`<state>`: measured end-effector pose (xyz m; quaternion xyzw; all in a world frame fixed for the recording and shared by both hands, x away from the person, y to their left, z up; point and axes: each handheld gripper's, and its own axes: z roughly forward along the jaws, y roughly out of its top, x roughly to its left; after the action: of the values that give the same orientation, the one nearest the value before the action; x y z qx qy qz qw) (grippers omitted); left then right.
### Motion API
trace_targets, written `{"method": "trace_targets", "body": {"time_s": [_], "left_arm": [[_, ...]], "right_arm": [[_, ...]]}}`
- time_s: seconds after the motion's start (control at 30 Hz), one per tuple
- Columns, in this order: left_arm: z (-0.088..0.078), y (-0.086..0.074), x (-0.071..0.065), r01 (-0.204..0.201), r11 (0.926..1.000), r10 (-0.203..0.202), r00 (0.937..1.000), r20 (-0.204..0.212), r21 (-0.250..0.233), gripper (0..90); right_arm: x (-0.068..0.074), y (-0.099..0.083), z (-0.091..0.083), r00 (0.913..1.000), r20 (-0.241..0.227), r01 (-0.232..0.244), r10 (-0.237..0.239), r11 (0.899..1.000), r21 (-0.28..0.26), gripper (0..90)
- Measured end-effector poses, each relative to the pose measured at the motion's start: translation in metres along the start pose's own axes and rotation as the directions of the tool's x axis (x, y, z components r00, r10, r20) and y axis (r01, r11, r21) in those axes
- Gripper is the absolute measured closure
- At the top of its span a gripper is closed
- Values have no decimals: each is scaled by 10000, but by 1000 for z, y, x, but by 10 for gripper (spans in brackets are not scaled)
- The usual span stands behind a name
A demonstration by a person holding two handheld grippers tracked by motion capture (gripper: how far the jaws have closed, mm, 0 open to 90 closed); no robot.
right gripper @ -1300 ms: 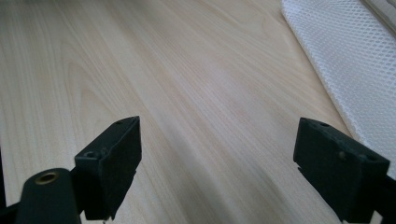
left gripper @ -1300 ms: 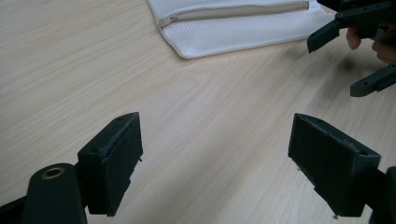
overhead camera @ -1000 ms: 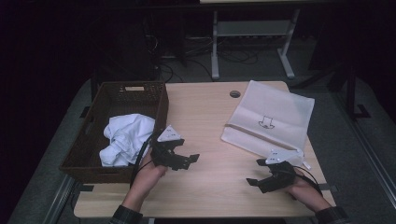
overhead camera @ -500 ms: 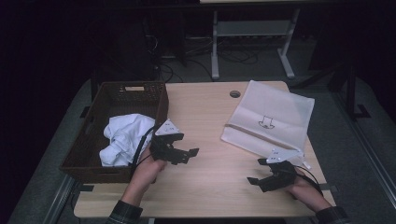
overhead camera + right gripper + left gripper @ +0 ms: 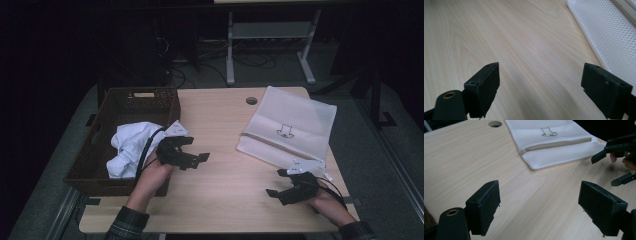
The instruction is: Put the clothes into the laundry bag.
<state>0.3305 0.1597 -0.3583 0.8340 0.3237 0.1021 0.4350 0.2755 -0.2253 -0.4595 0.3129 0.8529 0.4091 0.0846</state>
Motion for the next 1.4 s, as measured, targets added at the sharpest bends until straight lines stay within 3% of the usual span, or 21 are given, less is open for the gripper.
{"method": "trace_targets", "body": {"time_s": [0.63,1.0,1.4], "left_arm": [[-26,5,30,-234,9992,235,9997,-50,331,170],[-41,2,52,19,9984,19,9979,-654,570,171],[-60,-7,82,584,9941,-427,9854,-1649,911,171]], "right_arm": [[-1,-1,-1,10000,86,-40,40,10000,-23,145],[-2,-1,-2,9999,109,-63,63,10000,7,145],[-2,-1,-1,9999,114,-58,57,10000,24,145]]}}
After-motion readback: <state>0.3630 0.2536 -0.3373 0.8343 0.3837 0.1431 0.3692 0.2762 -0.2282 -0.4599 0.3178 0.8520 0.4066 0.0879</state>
